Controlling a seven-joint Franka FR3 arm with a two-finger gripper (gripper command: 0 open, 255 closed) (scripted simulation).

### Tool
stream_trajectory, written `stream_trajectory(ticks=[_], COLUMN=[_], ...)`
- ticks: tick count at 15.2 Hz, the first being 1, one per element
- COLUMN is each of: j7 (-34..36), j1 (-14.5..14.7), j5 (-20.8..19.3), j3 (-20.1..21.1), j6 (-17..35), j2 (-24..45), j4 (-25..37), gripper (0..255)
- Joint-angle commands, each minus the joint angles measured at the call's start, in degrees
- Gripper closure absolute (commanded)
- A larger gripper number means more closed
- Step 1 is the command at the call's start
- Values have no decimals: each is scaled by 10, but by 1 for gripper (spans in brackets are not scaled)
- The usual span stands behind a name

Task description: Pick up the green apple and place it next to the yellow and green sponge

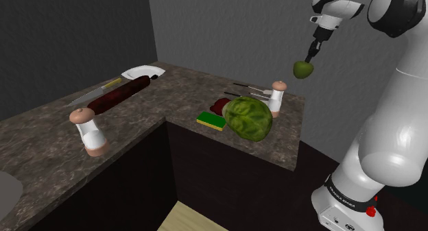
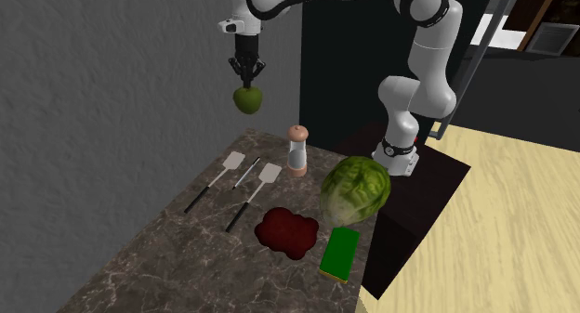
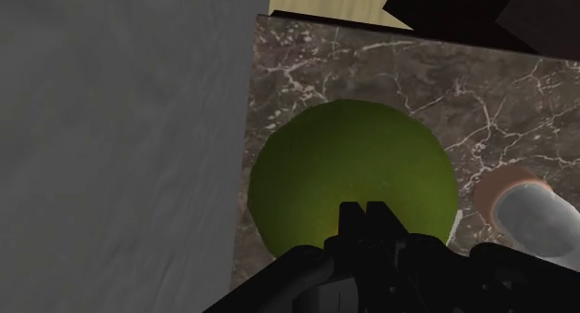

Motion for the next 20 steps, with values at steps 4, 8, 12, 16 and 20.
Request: stream_trajectory(ticks=[4,8,12,16,20], j7=[9,88,157,215,265], j1=[0,50,82,108,131], j5=[-7,-55,-83,-94,-92], j3=[-1,24,56,87,114], j6=[-35,-4,19,38,54], j2=[-5,-53,-79,-87,-79], j4=[34,-7,-35,-52,-57], gripper=[255,255,255,255,255])
